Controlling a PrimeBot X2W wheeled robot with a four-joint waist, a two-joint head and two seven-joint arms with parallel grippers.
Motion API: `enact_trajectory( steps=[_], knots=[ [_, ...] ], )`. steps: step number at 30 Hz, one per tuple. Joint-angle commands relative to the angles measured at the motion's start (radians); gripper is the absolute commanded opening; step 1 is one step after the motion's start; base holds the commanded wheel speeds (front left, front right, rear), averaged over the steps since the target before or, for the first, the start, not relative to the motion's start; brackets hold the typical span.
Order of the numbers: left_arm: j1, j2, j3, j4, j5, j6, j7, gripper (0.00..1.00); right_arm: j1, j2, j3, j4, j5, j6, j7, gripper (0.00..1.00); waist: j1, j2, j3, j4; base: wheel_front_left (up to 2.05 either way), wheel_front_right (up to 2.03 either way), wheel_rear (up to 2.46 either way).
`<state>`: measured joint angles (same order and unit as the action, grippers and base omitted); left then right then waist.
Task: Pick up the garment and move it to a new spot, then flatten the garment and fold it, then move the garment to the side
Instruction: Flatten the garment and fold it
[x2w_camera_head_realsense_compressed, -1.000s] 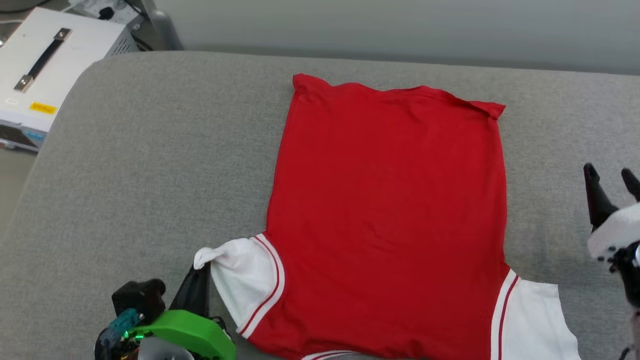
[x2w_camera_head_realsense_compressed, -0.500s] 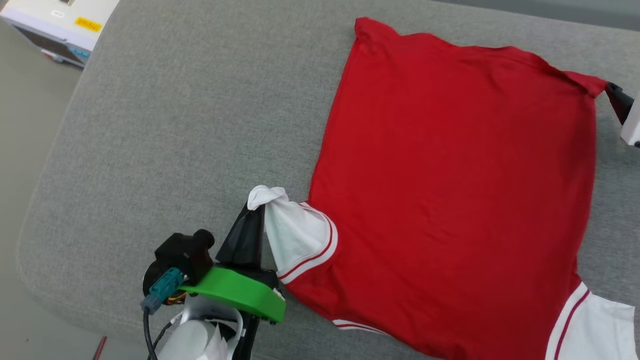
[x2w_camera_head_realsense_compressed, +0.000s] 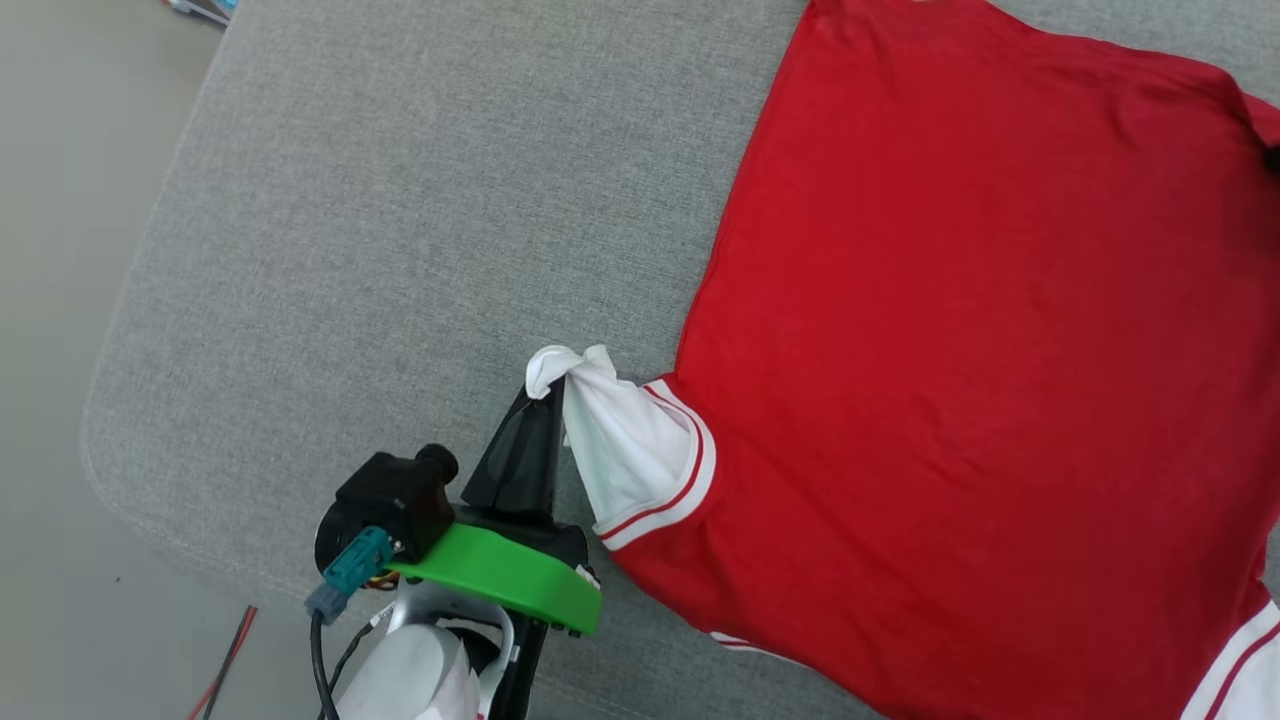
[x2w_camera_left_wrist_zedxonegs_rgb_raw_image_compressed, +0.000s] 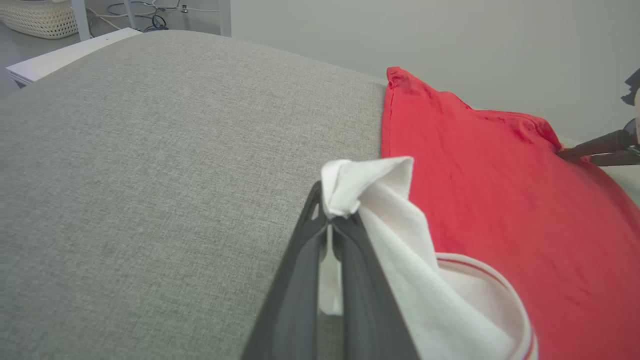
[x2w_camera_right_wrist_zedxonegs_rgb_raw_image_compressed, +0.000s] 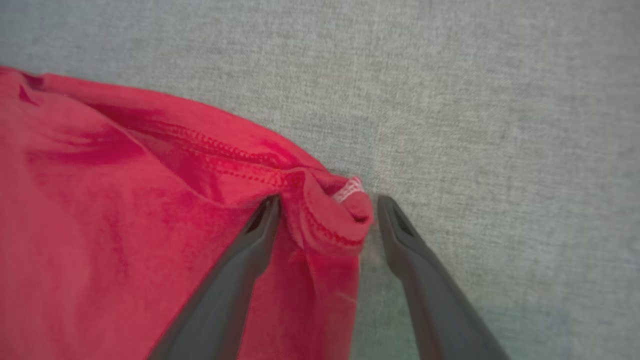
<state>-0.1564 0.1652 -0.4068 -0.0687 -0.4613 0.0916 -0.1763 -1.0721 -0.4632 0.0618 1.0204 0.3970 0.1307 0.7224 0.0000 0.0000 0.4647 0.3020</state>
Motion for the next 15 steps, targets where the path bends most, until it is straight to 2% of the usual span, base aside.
enact_trajectory(
  steps=[1,2,7,15],
  knots=[
    [-0.018,-0.002,0.004,0.003,0.008,0.001,-0.009,0.00,0.094,0.041,0.015,0.089,0.009,0.000,0.073,0.14,0.0000,0.0000,0.000,0.002,0.00,0.00,0.00],
    [-0.017,-0.001,0.005,0.004,0.008,0.002,-0.010,0.00,0.092,0.045,0.015,0.096,0.011,0.000,0.085,0.00,0.0000,0.0000,-0.003,0.000,0.00,0.00,0.00],
    [-0.017,0.005,0.006,0.009,0.009,0.005,-0.012,0.00,0.072,0.034,0.015,0.091,0.012,0.000,0.081,0.00,0.0000,0.0000,-0.028,-0.005,0.00,0.00,0.00],
    [0.003,0.026,0.007,0.038,0.000,0.007,0.006,0.00,0.042,-0.044,0.021,0.028,0.014,0.000,0.035,0.00,0.0000,0.0000,-0.133,-0.047,0.00,0.00,0.00]
  ],
)
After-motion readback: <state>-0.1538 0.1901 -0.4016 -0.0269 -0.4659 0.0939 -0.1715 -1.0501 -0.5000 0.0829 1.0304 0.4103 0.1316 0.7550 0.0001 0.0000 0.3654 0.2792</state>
